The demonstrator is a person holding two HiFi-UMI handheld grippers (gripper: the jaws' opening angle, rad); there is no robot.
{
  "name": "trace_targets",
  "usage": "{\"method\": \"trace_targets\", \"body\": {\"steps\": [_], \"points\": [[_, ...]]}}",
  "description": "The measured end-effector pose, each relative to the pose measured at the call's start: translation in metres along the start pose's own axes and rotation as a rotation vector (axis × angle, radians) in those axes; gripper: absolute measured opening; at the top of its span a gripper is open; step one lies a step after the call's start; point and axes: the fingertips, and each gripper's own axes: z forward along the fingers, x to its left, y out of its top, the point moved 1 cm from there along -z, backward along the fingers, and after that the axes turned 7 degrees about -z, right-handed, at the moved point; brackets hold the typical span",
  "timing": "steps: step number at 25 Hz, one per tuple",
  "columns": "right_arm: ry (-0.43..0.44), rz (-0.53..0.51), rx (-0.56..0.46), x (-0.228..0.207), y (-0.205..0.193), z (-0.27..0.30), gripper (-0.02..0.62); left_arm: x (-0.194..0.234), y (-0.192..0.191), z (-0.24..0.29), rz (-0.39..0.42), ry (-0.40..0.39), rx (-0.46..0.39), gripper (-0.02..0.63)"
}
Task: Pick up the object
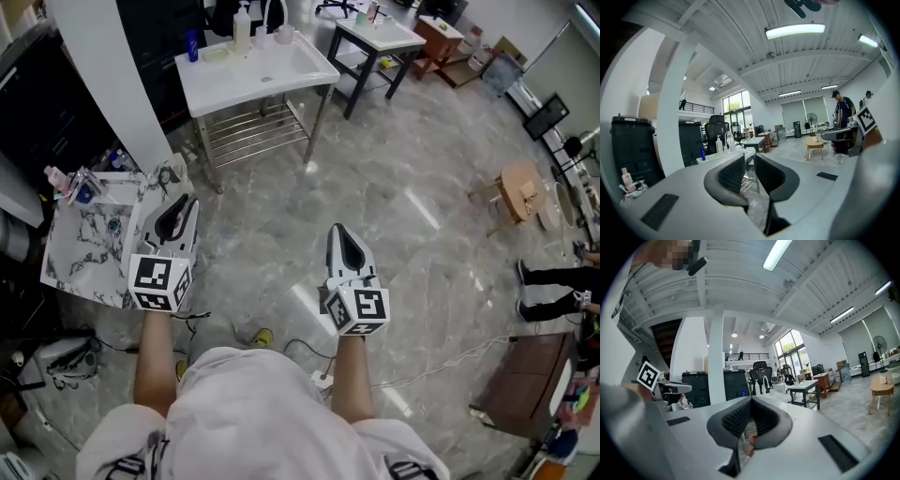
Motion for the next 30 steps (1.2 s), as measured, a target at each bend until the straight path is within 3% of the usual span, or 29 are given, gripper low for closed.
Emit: {"method": "trace_targets", "body": {"steps": [6,14,21,30], "points": [[0.016,0.001,-0.015,-0.019,0.006,0.009,0.006,-0.015,0.011,0.018,0.011,-0.008,-0.018,0.063],[0.047,0.001,-0.017,-0.022,0.002,0.055,0.006,0.013,0.002,0.042,0.0,0.019,-0.014,0.071],[0.09,-0.016,-0.025,-0.008,0.009,0.138,0.006,0.076,0.002,0.086,-0.026,0.05,-0.021,0.073],[0.096,-0.029,-0.002,-0.001,0.019,0.282,0.006,0.173,0.016,0.191,-0.043,0.038,-0.006,0.074]]}}
